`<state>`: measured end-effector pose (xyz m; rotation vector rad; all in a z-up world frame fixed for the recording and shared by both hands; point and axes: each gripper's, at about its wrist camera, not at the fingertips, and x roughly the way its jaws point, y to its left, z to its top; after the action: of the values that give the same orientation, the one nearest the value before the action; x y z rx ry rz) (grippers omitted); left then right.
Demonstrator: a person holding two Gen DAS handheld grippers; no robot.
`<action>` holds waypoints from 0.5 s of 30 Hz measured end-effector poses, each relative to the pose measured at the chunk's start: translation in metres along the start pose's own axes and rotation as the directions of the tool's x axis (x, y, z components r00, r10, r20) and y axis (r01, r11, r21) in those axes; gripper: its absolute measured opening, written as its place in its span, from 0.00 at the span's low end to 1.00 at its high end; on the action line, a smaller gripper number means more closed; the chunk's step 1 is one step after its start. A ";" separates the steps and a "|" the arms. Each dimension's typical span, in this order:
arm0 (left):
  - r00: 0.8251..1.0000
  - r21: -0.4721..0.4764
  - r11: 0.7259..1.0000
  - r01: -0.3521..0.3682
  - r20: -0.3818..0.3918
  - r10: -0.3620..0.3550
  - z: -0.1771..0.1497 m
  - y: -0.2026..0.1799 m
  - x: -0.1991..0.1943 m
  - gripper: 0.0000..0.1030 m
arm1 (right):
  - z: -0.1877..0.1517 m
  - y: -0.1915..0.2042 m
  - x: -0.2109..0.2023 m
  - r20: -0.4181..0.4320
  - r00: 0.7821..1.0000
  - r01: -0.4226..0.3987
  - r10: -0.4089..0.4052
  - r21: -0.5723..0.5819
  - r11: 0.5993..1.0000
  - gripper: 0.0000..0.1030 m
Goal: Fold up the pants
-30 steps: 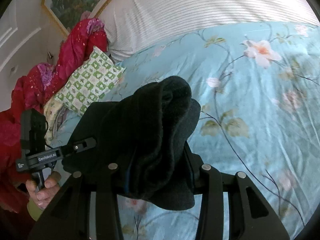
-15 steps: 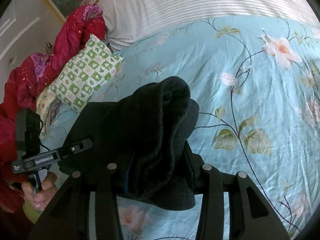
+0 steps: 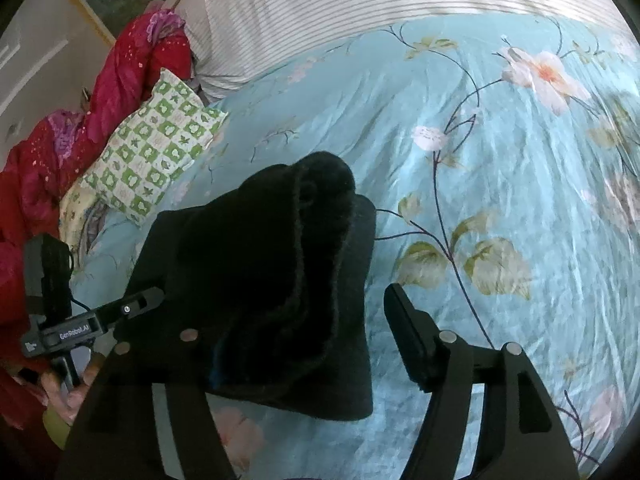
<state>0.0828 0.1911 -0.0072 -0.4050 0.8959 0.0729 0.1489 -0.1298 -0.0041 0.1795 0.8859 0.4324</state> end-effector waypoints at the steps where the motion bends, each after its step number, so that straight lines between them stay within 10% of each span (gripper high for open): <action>1: 1.000 -0.002 1.000 -0.003 0.001 0.003 0.000 0.000 -0.001 0.66 | -0.001 0.000 -0.002 0.005 1.000 0.004 -0.004 0.003 1.000 0.67; 15: 0.994 0.013 0.995 -0.101 0.037 0.100 -0.017 -0.001 -0.027 0.75 | -0.014 -0.002 -0.032 0.066 0.994 0.081 -0.083 0.039 0.996 0.75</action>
<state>0.0537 0.1866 0.0046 -0.3440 0.8808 0.1654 0.1214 -0.1455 0.0092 0.1892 0.8322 0.3321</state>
